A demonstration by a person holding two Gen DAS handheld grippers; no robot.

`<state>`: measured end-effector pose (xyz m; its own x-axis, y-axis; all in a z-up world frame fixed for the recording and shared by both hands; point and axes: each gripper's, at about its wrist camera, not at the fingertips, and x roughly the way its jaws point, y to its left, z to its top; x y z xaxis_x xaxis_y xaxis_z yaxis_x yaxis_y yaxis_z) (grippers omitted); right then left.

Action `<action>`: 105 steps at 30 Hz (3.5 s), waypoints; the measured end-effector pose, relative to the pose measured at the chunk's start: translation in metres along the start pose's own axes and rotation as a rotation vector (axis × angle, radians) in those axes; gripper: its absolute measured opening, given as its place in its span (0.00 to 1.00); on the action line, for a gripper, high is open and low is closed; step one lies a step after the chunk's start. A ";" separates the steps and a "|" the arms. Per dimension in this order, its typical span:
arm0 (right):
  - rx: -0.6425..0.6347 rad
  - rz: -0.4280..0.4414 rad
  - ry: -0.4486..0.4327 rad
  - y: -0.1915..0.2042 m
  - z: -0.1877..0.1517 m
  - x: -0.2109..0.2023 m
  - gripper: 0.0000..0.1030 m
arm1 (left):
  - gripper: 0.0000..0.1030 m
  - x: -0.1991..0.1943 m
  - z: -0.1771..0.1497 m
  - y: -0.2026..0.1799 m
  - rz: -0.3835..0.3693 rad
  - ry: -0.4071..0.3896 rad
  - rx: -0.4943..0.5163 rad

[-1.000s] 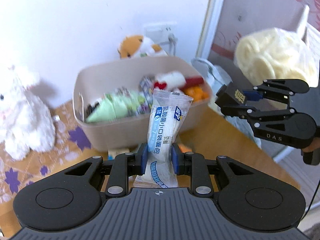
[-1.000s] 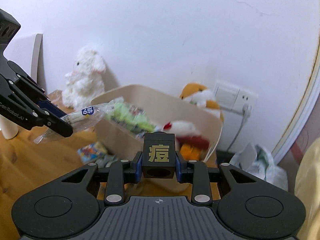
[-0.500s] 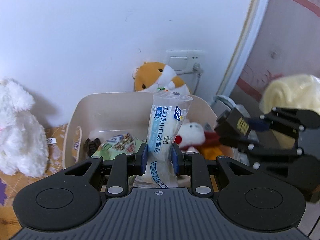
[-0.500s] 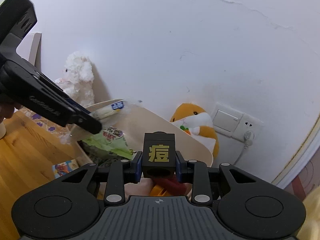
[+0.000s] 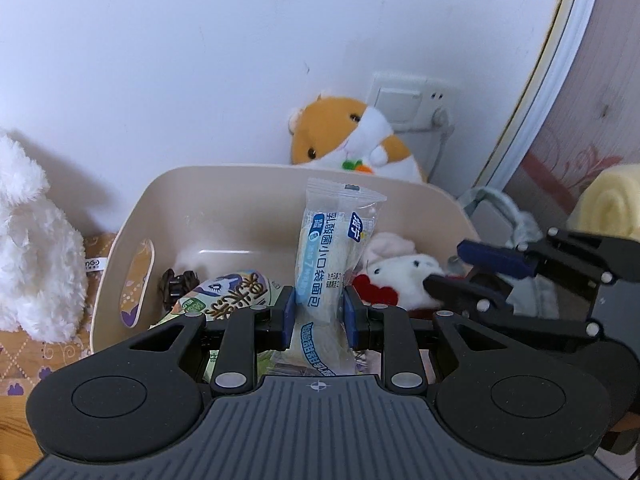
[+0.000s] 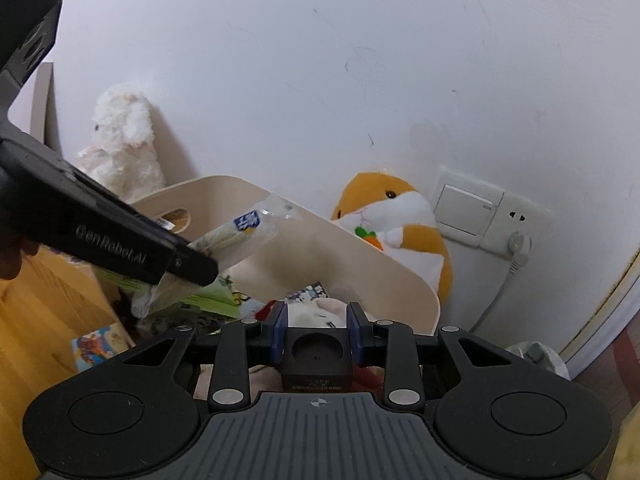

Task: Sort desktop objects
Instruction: 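Open the left tool to drop the bread while the right tool drops the black cube in the basket, then grasp the cartoon tissue pack with the left tool while the right tool grasps the orange plush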

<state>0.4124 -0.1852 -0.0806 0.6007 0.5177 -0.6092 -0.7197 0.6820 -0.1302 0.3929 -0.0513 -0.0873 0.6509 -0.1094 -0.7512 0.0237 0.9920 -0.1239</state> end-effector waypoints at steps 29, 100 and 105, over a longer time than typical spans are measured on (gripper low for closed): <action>-0.054 0.018 -0.073 0.018 0.011 -0.039 1.00 | 0.76 -0.050 -0.009 0.029 0.101 -0.085 0.053; -0.082 0.272 0.194 0.107 -0.064 -0.009 0.15 | 0.45 0.029 -0.118 0.093 0.092 0.256 0.052; -0.082 0.277 0.175 0.104 -0.063 -0.018 0.14 | 0.45 0.014 -0.119 0.090 0.086 0.232 0.057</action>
<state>0.3045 -0.1565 -0.1327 0.3149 0.5763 -0.7542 -0.8772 0.4802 0.0006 0.3134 0.0291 -0.1860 0.4608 -0.0290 -0.8870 0.0224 0.9995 -0.0210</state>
